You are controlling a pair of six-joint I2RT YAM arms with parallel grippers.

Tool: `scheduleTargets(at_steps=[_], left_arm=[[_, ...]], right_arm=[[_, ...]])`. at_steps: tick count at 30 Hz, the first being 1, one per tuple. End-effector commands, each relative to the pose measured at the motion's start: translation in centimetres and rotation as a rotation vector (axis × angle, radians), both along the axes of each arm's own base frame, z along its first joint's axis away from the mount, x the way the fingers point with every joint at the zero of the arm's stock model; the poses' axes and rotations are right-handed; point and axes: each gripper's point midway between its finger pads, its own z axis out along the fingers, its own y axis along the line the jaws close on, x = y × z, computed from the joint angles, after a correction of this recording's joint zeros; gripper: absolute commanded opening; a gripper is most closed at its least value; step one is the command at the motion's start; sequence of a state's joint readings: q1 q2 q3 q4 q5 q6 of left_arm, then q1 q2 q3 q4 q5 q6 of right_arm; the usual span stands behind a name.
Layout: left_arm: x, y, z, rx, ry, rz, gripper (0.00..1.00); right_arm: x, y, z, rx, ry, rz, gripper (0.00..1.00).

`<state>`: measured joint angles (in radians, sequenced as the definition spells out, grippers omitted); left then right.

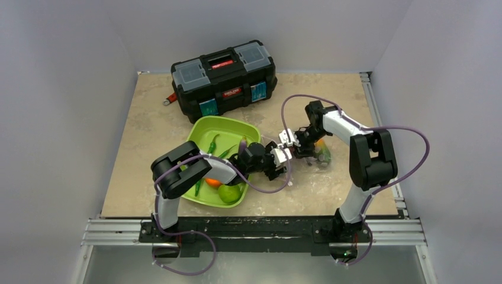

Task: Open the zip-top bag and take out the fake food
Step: Pick up the fake fruit from the zipper food storage bag.

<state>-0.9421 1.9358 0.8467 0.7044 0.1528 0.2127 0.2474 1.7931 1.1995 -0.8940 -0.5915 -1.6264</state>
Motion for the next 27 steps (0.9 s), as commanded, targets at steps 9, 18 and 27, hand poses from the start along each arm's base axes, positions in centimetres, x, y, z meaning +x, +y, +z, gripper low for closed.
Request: scheduleTargets(at_steps=[9,18,27], left_arm=[[-0.5,0.2,4.8,-0.273,-0.127,-0.033,0.81],[-1.1,0.5,4.0,-0.284,-0.111,-0.052,0.83],[-0.4,0.0,3.8,-0.25,-0.09,-0.043,0.83]], right_arm=[[-6.8,3.4,3.0,0.24,0.264,0.129,0.37],[-3.7,1.9,5.1,0.271,0.165,0.016,0.53],[0.5,2.4,4.9,0.229,0.099,-0.058,0.52]])
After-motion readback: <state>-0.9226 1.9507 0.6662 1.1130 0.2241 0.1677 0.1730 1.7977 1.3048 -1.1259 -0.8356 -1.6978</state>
